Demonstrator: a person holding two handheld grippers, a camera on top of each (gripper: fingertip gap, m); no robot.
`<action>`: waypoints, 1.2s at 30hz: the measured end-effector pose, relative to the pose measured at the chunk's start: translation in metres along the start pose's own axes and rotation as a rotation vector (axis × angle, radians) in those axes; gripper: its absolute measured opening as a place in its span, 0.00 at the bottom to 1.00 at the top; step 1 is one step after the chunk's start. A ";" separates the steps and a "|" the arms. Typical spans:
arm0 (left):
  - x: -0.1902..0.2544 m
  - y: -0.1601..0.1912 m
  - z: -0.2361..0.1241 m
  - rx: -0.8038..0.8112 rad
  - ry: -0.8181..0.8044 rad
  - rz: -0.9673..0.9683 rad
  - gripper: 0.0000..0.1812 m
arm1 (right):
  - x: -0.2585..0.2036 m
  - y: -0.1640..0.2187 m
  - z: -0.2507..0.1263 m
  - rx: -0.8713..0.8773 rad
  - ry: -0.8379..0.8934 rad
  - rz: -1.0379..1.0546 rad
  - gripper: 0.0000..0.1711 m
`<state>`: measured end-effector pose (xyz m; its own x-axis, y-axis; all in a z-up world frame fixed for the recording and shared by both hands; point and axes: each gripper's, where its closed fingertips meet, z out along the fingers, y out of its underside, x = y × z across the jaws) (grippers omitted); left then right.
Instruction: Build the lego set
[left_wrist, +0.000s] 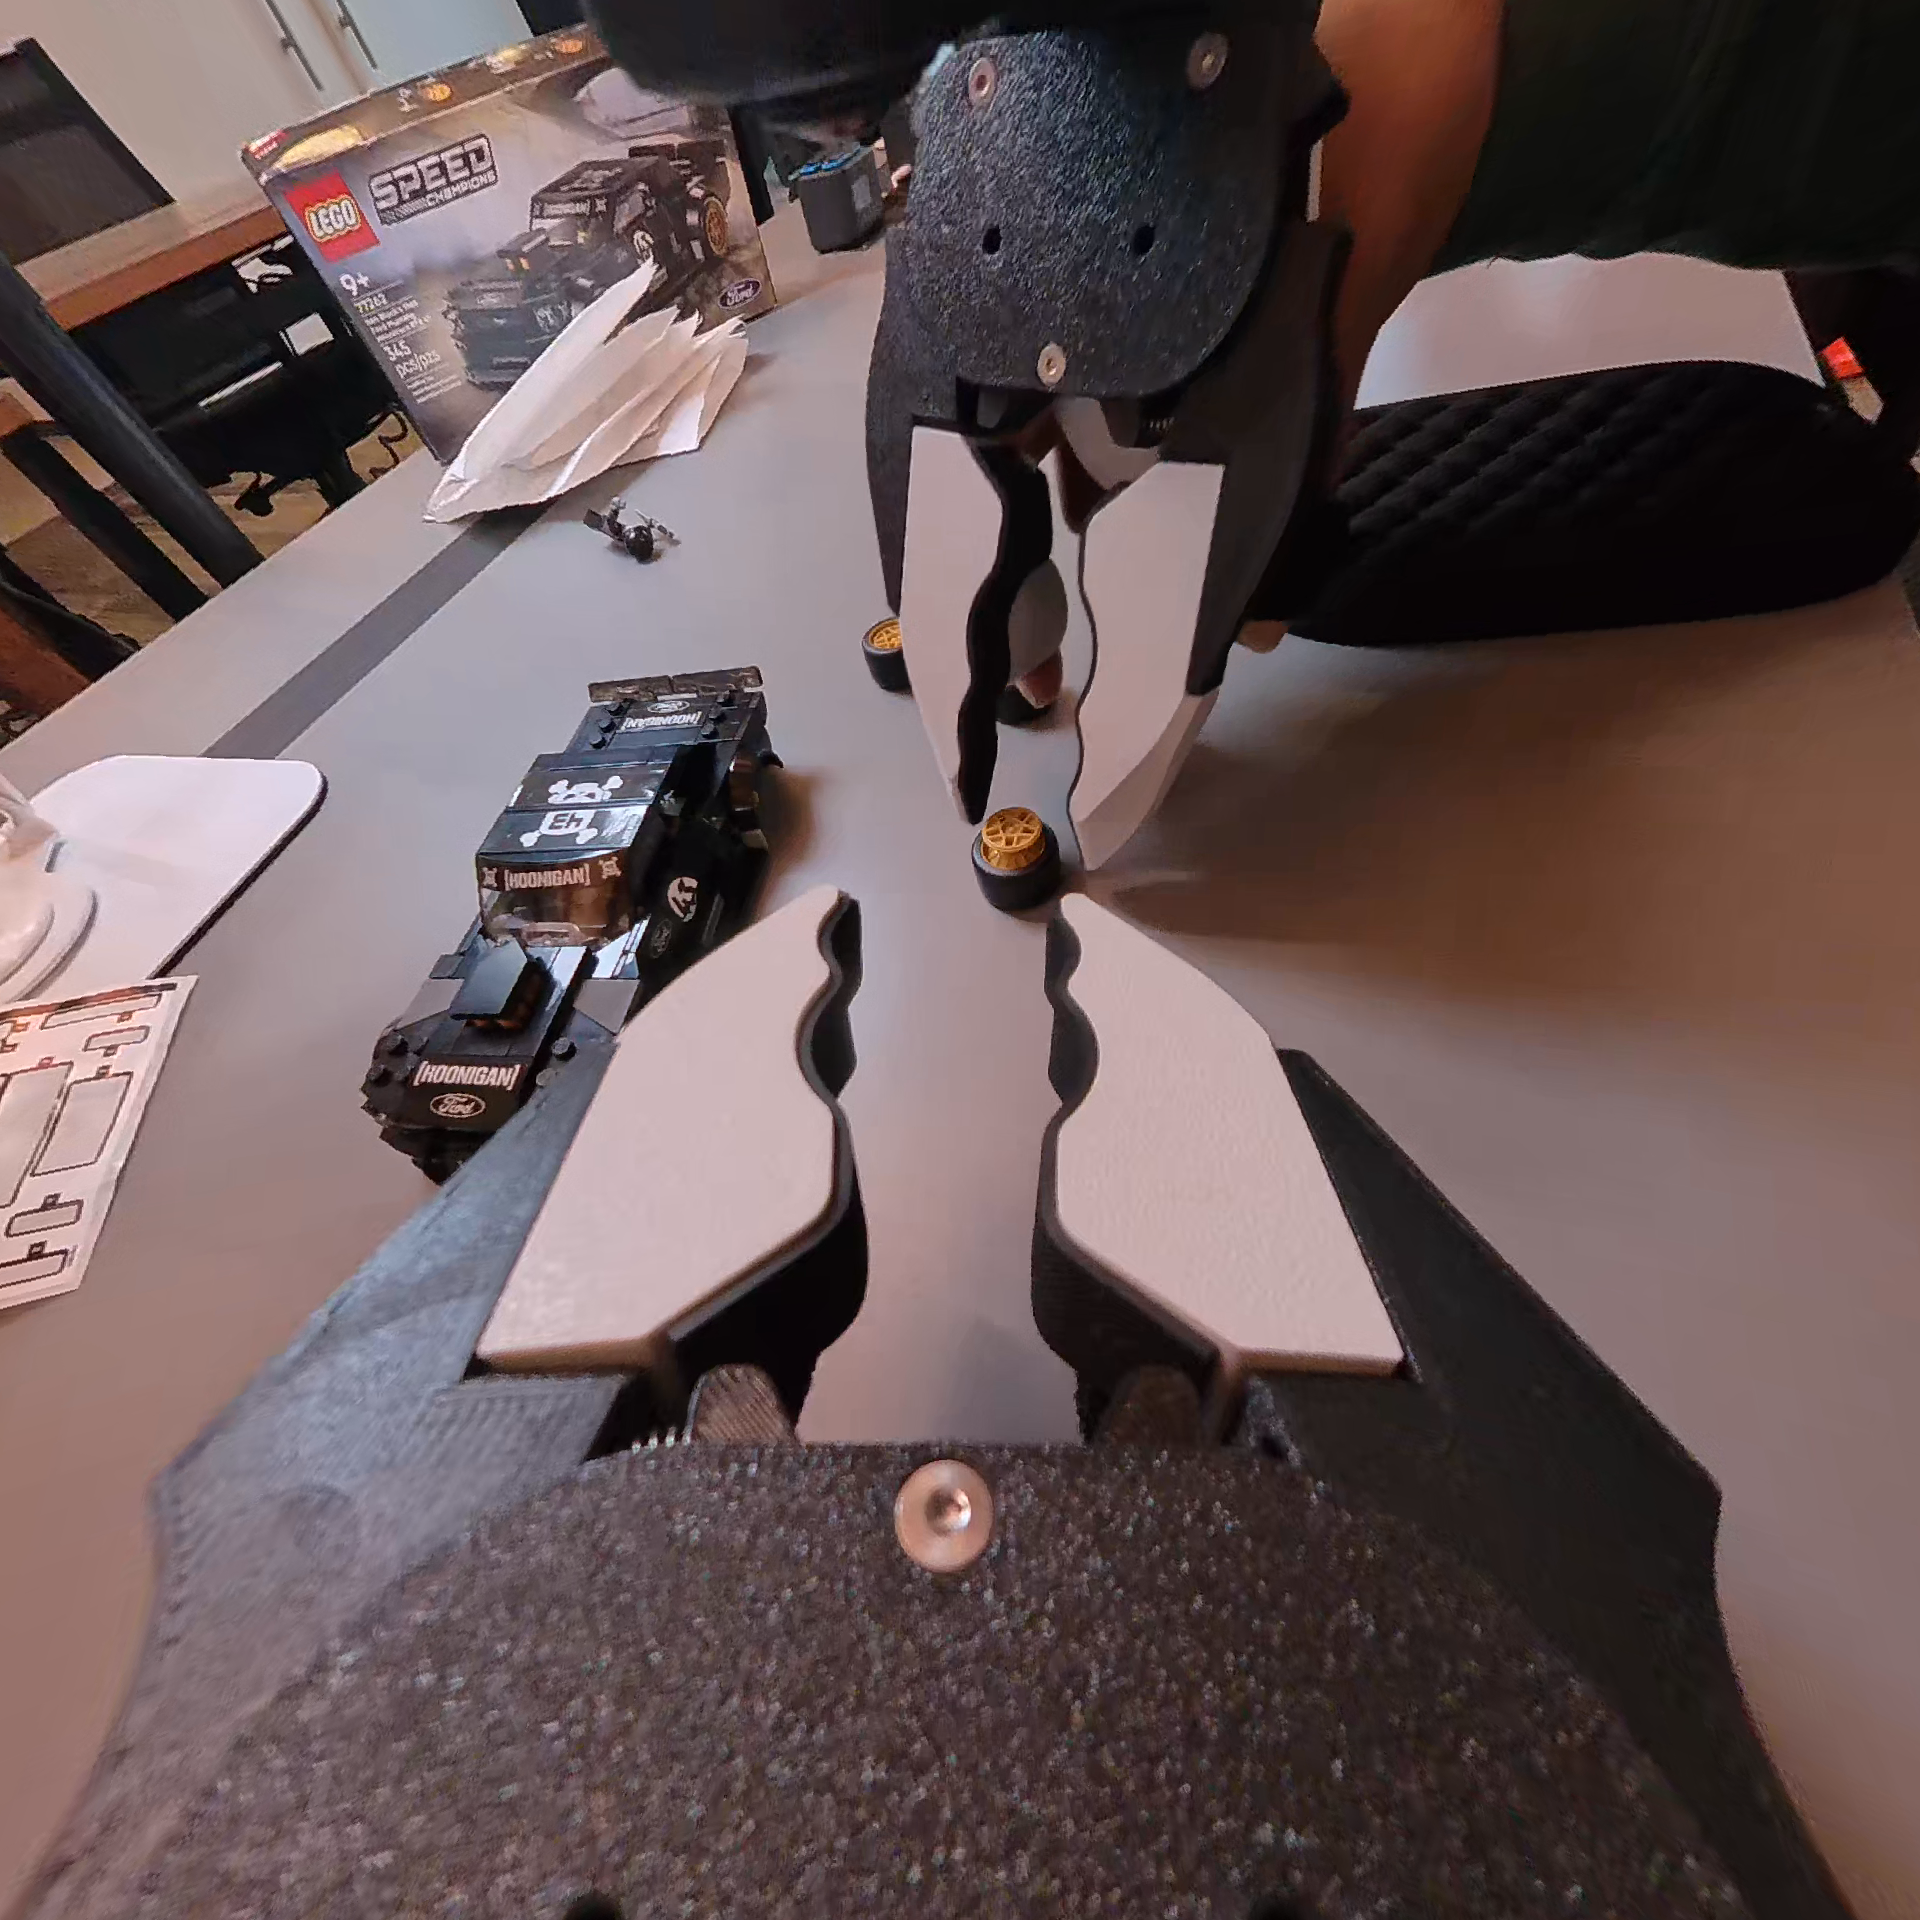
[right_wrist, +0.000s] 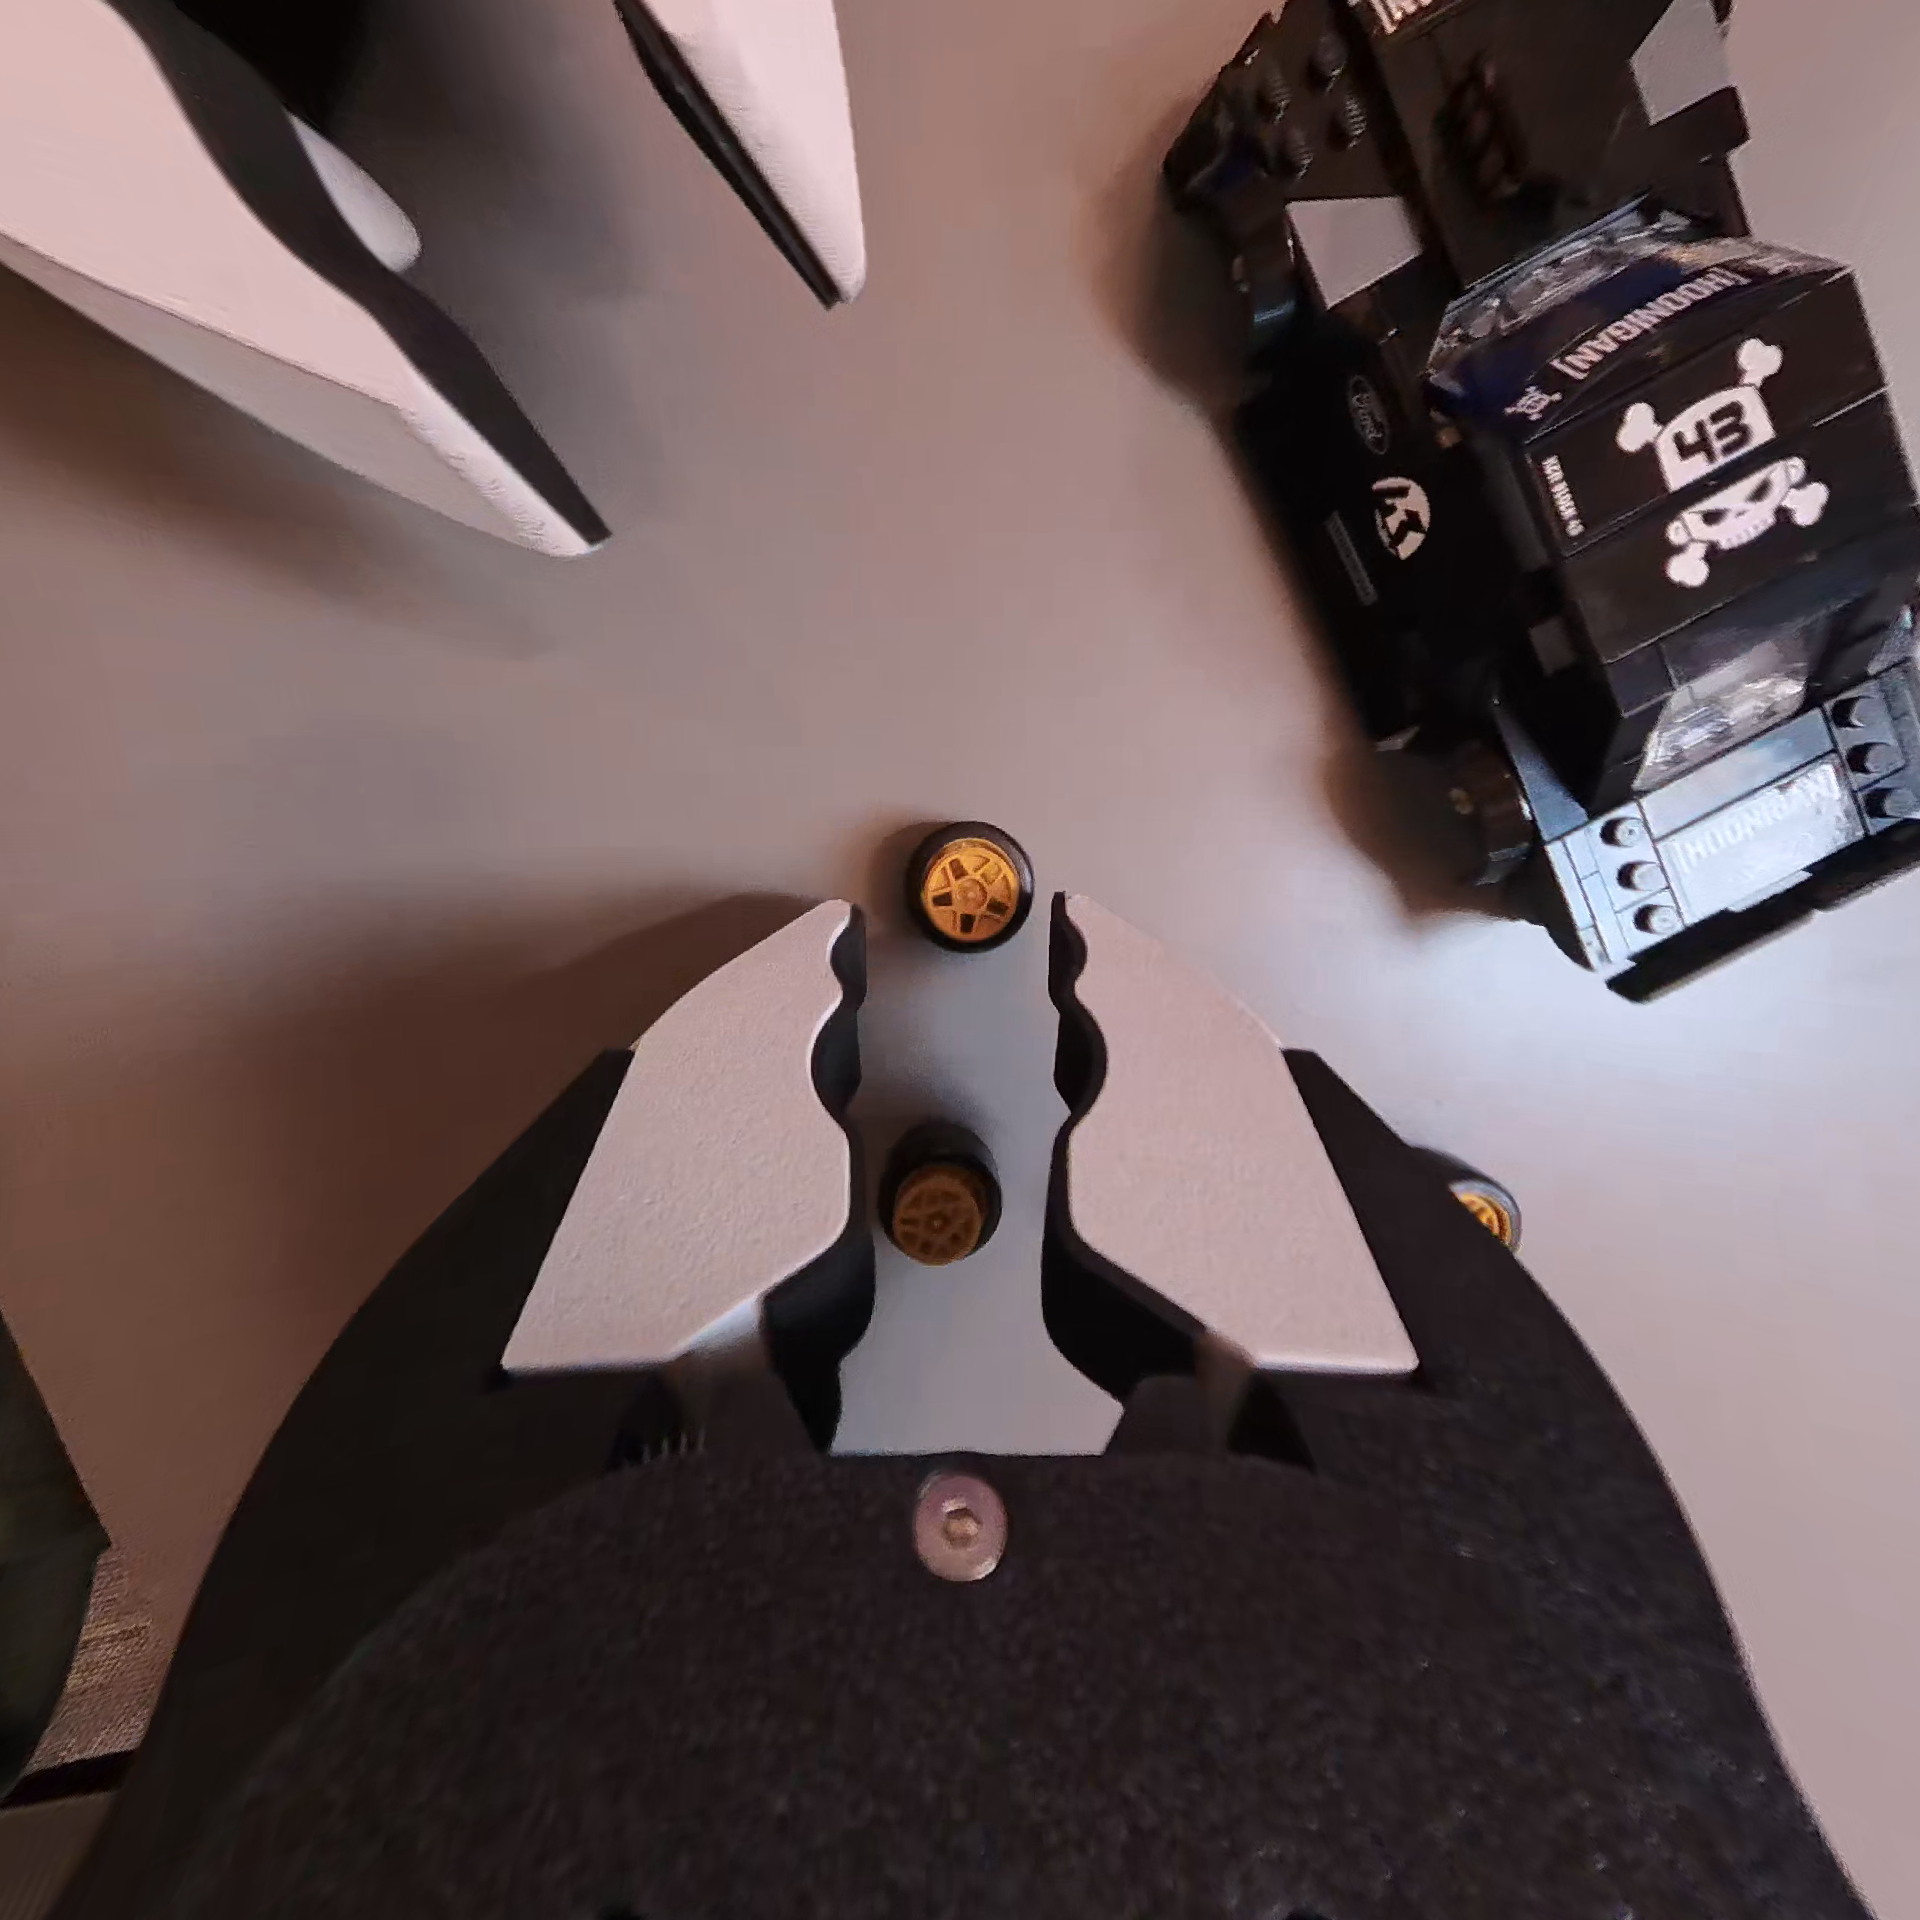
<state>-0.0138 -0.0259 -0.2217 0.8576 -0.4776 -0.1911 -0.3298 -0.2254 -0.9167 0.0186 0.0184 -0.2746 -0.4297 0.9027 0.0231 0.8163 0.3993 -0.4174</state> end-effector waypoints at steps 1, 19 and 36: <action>0.001 0.000 0.000 0.002 0.002 0.002 0.19 | 0.001 0.000 0.001 -0.005 0.000 0.001 0.19; 0.005 0.004 0.001 -0.023 0.003 0.037 0.19 | 0.001 -0.007 -0.005 0.035 0.003 0.010 0.09; 0.023 0.026 0.072 -0.440 0.300 0.068 0.21 | -0.051 0.037 -0.030 0.184 0.009 0.165 0.09</action>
<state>0.0256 0.0184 -0.2754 0.6995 -0.7105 -0.0771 -0.5699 -0.4894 -0.6600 0.0821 -0.0087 -0.2638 -0.2921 0.9550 -0.0515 0.7906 0.2108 -0.5749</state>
